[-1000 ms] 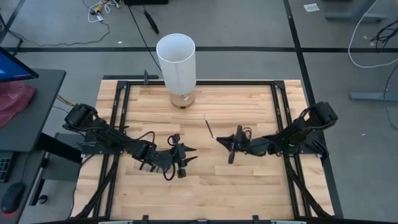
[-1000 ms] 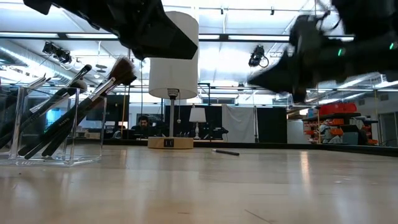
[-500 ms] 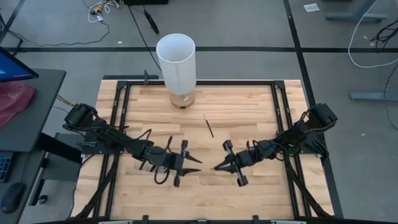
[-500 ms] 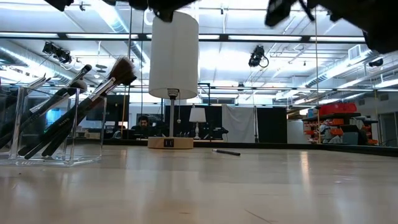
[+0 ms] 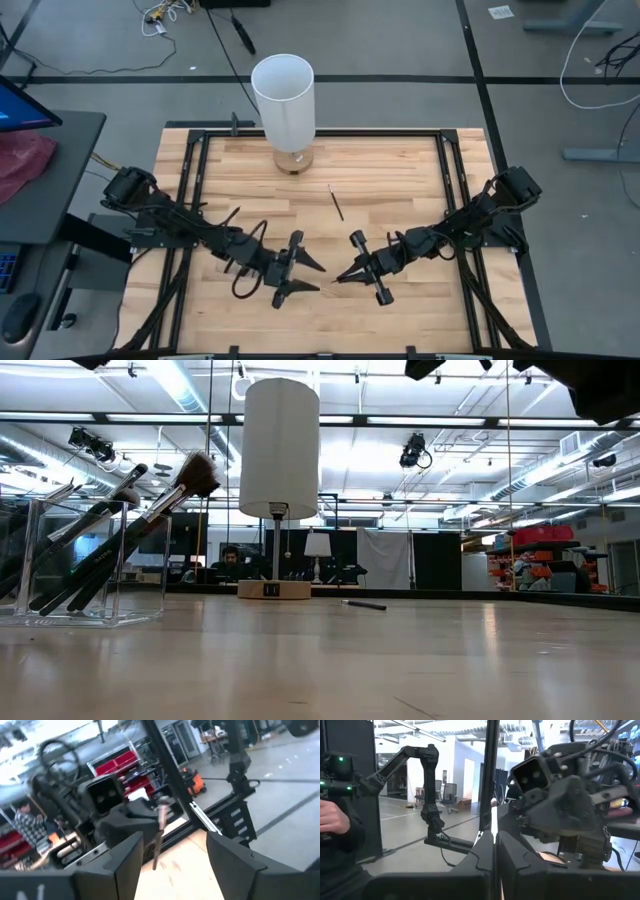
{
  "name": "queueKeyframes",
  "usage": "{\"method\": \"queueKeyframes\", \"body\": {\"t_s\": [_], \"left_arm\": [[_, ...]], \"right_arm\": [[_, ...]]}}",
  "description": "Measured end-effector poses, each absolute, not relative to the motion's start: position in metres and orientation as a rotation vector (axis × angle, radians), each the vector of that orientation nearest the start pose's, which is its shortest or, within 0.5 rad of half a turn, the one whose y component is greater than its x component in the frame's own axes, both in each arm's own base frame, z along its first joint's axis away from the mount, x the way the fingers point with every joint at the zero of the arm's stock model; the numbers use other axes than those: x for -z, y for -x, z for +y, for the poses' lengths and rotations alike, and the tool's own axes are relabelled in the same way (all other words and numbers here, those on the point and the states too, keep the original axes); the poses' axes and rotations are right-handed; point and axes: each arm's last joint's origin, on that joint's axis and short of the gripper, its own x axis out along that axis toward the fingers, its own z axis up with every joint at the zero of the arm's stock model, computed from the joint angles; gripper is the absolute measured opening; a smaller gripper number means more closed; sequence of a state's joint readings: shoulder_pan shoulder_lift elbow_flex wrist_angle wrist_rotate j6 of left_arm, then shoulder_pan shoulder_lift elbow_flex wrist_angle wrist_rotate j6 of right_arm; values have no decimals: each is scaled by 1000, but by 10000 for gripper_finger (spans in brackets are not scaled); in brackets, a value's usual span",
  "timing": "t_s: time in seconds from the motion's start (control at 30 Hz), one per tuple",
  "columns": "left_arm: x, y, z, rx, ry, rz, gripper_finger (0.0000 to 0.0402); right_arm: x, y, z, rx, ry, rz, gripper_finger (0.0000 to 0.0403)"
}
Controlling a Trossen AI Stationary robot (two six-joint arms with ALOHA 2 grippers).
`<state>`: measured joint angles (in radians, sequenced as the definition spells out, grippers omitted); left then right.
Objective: Put items in baskets/containers
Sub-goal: Put the eyeshadow brush in the transparent organizer
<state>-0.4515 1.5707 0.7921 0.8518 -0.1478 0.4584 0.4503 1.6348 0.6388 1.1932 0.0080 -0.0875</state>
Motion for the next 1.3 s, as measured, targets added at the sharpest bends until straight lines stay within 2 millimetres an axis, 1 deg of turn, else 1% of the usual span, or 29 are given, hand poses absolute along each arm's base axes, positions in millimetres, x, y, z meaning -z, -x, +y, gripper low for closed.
{"method": "queueKeyframes", "body": {"t_s": [0.1, 0.23, 0.3, 0.4, 0.47, 0.57, 0.67, 0.8, 1.1, 1.23, 1.3], "left_arm": [[-246, -299, -145, 288, -479, -157, 222], [-254, -302, -146, 257, -463, -187, 211], [-254, -308, -147, 250, -465, -190, 206], [-246, -321, -154, 249, -491, -161, 203], [-244, -329, -157, 226, -498, -154, 202], [-247, -336, -161, 188, -490, -159, 202], [-248, -336, -161, 182, -490, -156, 194], [-248, -336, -161, 187, -487, -160, 162], [-249, -336, -162, 257, -467, -185, 57], [-249, -336, -162, 259, -467, -187, 22], [-249, -336, -162, 260, -468, -186, 12]], "right_arm": [[-213, -284, 137, -431, 41, -213, 8], [-213, -284, 137, -430, 41, -213, 8], [-213, -284, 137, -430, 41, -213, 8], [-213, -284, 137, -429, 41, -214, 8], [-213, -284, 137, -430, 40, -215, 8], [-213, -284, 137, -430, 35, -213, 8], [-213, -284, 138, -433, 33, -212, 8], [-213, -283, 138, -435, 39, -213, 8], [-213, -283, 139, -438, 41, -211, 8], [-212, -283, 139, -440, 41, -209, 8], [-212, -283, 139, -440, 41, -207, 8]]}}
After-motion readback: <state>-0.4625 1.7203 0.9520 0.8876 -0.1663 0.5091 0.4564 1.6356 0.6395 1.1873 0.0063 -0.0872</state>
